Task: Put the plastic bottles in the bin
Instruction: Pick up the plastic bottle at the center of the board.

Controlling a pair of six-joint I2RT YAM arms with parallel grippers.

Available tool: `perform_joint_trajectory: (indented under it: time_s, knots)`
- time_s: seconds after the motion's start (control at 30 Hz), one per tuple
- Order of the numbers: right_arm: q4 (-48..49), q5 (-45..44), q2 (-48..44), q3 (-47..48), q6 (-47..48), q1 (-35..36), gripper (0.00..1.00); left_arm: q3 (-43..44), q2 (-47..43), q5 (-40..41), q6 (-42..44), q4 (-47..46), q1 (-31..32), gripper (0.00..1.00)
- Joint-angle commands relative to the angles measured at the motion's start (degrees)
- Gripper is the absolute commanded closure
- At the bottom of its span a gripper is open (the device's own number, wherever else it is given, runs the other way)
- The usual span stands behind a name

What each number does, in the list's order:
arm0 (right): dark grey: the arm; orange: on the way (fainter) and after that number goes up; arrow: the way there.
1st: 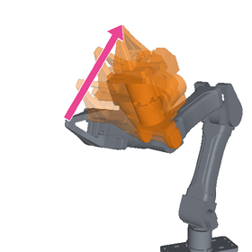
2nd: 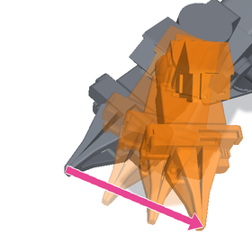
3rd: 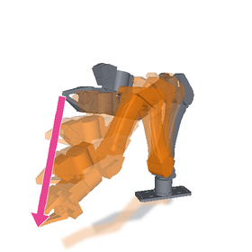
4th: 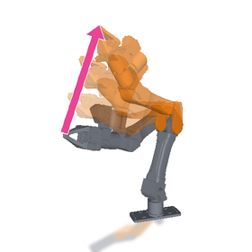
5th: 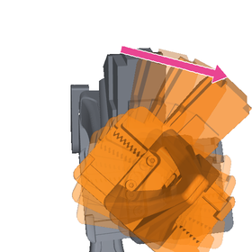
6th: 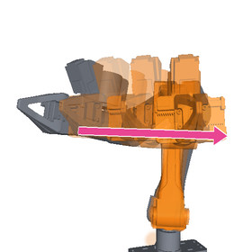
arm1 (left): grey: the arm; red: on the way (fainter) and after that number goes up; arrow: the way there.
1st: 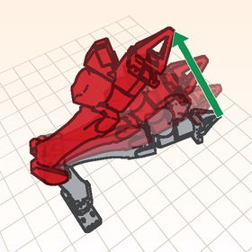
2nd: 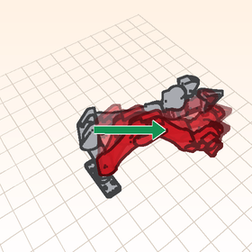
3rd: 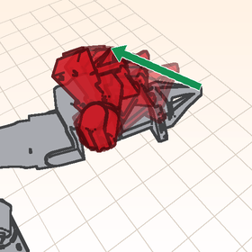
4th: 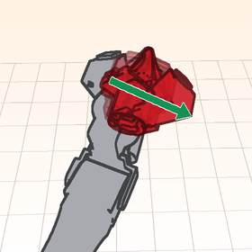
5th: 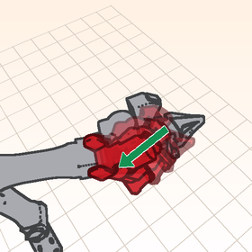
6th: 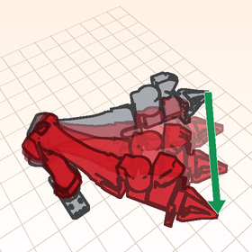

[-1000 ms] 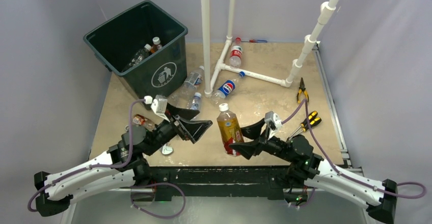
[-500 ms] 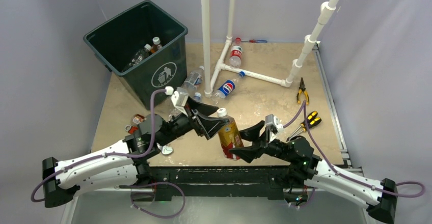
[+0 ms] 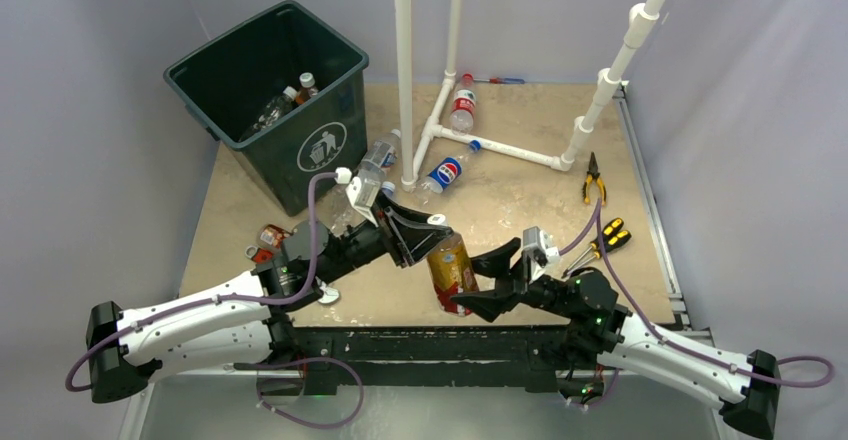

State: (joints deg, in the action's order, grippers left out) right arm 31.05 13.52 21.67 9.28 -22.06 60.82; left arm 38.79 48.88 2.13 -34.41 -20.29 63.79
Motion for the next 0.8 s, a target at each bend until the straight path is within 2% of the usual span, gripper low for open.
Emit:
perform_joint_trajectory:
  time_s: [0.0, 0.1, 0.13, 0.17, 0.3, 0.33, 0.37, 0.57, 0.77]
  knots:
    - [1.86, 0.61, -0.07, 0.52, 0.84, 0.18, 0.61, 1.54, 0.15, -3.55, -0.45, -3.97, 0.12, 0.78]
    - [0.76, 0.93, 0.31, 1.05, 1.35, 0.18, 0.6, 1.94, 0.4, -4.09, -0.17, -3.88, 0.18, 0.96]
    - [0.12, 1.16, 0.65, 1.47, 1.59, 0.18, 0.58, 2.1, 0.54, -4.14, -0.02, -3.69, 0.19, 1.0]
    - [-0.63, 1.38, 0.99, 1.96, 1.62, 0.18, 0.55, 2.23, 0.59, -4.23, 0.07, -3.56, 0.17, 1.0]
    - [-4.7, 1.07, 3.09, 4.9, -0.25, 0.18, 0.18, 3.07, 0.11, -3.71, 1.73, -2.2, 0.19, 1.0]
    - [-5.94, 1.07, 3.66, 5.96, -1.04, 0.18, 0.05, 3.94, -0.28, -3.1, 2.82, -0.76, 0.16, 1.0]
    - [-7.16, 0.96, 4.25, 6.99, -1.59, 0.18, 0.02, 5.03, -0.43, -2.83, 4.02, 1.23, 0.19, 1.0]
    - [-13.7, -2.08, 6.58, 12.76, -2.1, 0.18, 0.01, 14.15, -0.31, -3.21, 13.14, 13.16, 0.15, 1.0]
    - [-9.8, -2.85, 10.92, 14.91, -0.88, 0.18, 0.02, 18.42, 0.69, -5.3, 15.19, 16.62, 0.19, 1.0]
